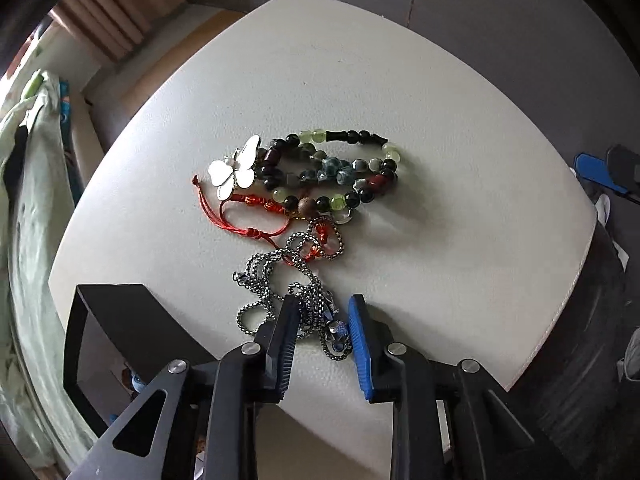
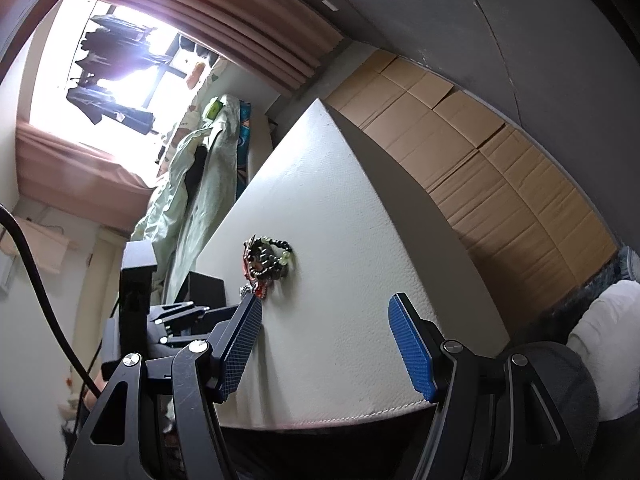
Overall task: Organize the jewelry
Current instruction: 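Grasp the silver chain with the left tool and lift it toward the box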
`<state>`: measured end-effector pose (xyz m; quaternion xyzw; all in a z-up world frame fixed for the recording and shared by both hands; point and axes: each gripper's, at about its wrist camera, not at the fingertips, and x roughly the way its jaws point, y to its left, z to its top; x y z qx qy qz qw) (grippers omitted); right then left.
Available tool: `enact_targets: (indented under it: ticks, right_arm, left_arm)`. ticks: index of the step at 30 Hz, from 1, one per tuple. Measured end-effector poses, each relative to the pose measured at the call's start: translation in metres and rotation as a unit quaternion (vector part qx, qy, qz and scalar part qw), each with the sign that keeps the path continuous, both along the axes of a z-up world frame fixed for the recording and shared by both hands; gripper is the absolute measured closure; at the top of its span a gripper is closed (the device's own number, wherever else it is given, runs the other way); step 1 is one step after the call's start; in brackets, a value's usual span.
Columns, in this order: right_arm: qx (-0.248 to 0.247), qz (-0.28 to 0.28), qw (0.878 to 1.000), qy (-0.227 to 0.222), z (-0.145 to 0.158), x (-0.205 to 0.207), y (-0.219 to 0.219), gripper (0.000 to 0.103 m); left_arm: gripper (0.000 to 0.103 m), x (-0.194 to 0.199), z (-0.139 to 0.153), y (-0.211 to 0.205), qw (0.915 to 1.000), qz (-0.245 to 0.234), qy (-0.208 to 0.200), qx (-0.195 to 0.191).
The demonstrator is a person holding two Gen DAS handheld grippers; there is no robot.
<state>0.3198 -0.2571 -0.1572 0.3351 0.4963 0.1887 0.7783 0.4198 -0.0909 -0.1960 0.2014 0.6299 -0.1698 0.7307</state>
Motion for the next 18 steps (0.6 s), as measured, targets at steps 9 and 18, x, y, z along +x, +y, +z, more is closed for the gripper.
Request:
enact_targets:
  ticks: [9,18]
  right_arm:
    - [0.007,0.010,1.000,0.005,-0.004,0.003,0.009,0.037]
    - [0.004,0.034,0.999,-0.002,0.002,0.015,0.027,0.037]
  left_arm:
    - [0.099,0.005,0.011,0.014,0.9969,0.056,-0.043,-0.035]
    - [0.099,-0.001,0.058,0.041,0.9894,0.079,-0.082,-0.090]
